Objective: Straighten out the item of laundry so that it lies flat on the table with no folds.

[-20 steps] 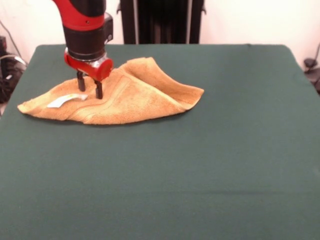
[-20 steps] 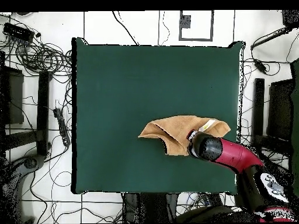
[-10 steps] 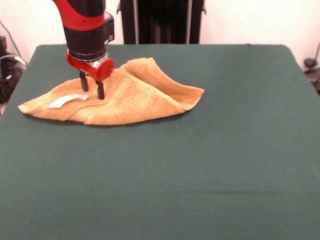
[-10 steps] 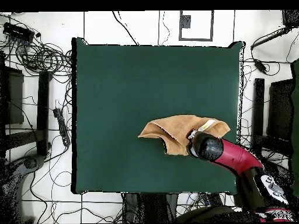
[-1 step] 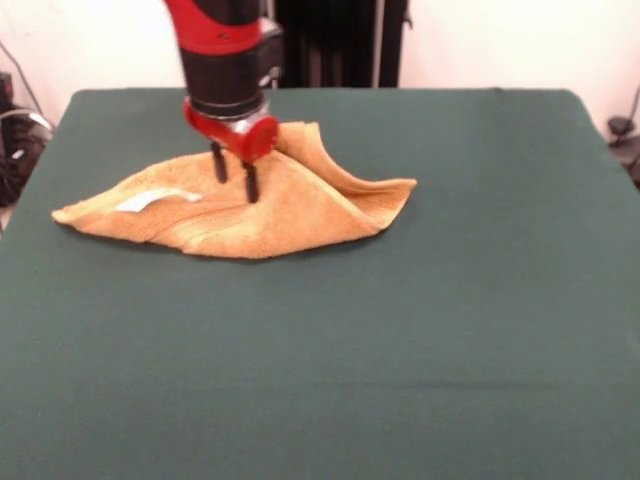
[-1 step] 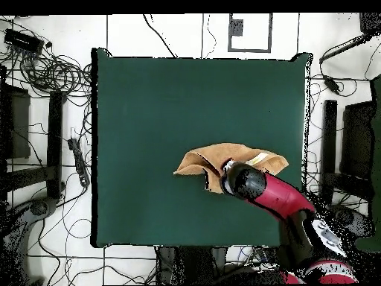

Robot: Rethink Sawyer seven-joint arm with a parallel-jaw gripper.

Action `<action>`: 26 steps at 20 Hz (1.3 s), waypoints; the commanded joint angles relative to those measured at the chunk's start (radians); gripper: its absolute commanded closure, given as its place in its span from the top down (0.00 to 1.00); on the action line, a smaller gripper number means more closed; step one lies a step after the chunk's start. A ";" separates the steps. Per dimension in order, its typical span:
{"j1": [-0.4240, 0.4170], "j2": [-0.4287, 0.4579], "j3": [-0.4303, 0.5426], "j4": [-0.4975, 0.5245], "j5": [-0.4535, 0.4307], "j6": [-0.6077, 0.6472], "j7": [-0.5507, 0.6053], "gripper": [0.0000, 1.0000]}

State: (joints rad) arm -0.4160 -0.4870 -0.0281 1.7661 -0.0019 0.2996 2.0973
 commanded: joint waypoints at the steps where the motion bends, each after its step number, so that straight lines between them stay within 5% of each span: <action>1: 0.119 -0.059 0.009 0.024 0.047 0.143 0.170 1.00; 4: 0.106 -0.123 0.086 -0.049 -0.044 0.293 -0.056 1.00; 9: 0.133 -0.215 0.098 -0.090 -0.110 0.437 -0.144 1.00; 13: 0.083 -0.201 0.175 -0.083 -0.190 0.467 -0.265 1.00; 18: 0.052 -0.160 0.210 -0.069 -0.232 0.443 -0.223 1.00; 26: 0.046 -0.081 0.283 0.003 -0.177 0.295 -0.063 1.00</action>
State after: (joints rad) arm -0.3988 -0.6537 0.0859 1.6979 -0.1867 0.6642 2.0896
